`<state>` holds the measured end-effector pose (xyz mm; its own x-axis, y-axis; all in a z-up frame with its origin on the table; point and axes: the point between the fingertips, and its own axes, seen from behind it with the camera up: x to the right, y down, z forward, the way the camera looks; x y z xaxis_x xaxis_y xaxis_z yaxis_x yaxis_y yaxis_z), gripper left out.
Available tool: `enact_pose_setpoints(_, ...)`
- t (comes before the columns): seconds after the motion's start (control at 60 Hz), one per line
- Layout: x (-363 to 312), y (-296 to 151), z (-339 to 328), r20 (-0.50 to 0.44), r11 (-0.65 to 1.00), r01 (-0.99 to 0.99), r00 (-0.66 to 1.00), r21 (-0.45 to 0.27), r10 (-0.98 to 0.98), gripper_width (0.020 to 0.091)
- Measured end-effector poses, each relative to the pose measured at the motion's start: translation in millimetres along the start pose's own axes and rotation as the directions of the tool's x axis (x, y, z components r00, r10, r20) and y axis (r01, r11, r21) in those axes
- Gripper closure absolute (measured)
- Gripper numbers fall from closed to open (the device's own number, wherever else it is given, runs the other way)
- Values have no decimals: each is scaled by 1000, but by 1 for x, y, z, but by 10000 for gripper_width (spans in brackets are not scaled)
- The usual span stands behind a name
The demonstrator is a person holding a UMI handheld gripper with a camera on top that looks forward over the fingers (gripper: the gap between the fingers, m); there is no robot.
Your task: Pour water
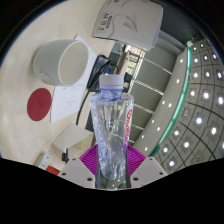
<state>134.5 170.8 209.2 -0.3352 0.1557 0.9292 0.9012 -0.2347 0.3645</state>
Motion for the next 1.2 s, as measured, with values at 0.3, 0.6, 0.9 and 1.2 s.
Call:
enact_pose_setpoints(0.3,-6,-20,2,-16,980,198,980,19,-197,762)
enact_pose_setpoints(0.6,11,-3,-5,62,989,-144,987,-15,145,757)
enact_pose_setpoints(0.9,37,-27,-32,213,509,-860,494,-22,843,756)
enact_pose_setpoints(1.2,-25,-62,-24,401,-20,-979,-102,-203,910,755)
